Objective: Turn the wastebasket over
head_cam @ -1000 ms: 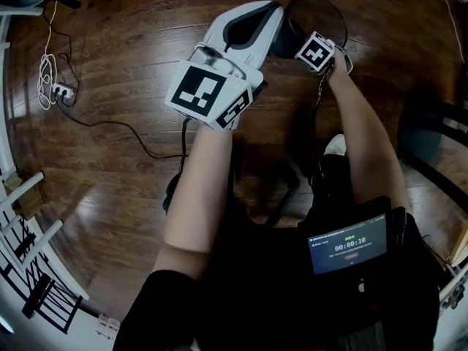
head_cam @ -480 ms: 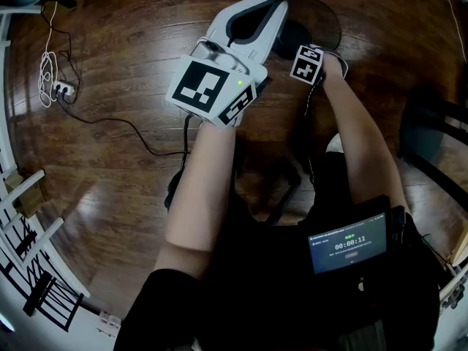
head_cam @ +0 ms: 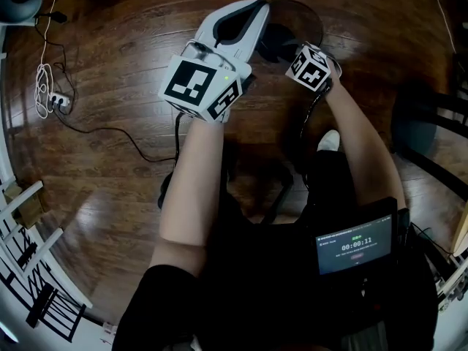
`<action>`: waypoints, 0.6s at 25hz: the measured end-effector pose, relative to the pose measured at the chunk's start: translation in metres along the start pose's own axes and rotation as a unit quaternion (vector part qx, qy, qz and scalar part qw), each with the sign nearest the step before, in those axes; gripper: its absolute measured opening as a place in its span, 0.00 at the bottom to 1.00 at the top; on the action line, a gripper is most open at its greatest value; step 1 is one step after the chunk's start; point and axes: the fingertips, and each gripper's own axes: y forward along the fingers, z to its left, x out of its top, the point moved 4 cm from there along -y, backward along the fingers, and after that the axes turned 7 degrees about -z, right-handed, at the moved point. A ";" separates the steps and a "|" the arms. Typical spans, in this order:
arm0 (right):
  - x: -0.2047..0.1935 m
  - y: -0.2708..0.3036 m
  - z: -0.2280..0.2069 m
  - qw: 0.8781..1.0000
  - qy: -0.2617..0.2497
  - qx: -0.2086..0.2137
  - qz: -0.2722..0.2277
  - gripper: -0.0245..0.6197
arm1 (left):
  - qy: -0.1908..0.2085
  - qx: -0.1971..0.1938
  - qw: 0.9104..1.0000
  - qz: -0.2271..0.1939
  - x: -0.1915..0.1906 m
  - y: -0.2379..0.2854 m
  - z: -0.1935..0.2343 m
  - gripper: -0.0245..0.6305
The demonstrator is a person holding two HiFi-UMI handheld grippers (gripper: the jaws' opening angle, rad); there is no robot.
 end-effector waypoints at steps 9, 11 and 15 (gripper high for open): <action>0.094 -0.170 -0.037 0.900 0.210 -0.122 -0.363 0.05 | 0.026 -0.024 0.999 0.035 -0.014 0.006 -0.023 0.04; 0.108 -0.215 -0.035 0.866 0.228 -0.147 -0.419 0.05 | 0.023 -0.026 0.999 0.039 -0.016 0.009 -0.029 0.04; 0.105 -0.261 -0.020 0.826 0.222 -0.163 -0.493 0.06 | 0.025 -0.034 0.998 0.052 -0.028 0.013 -0.047 0.04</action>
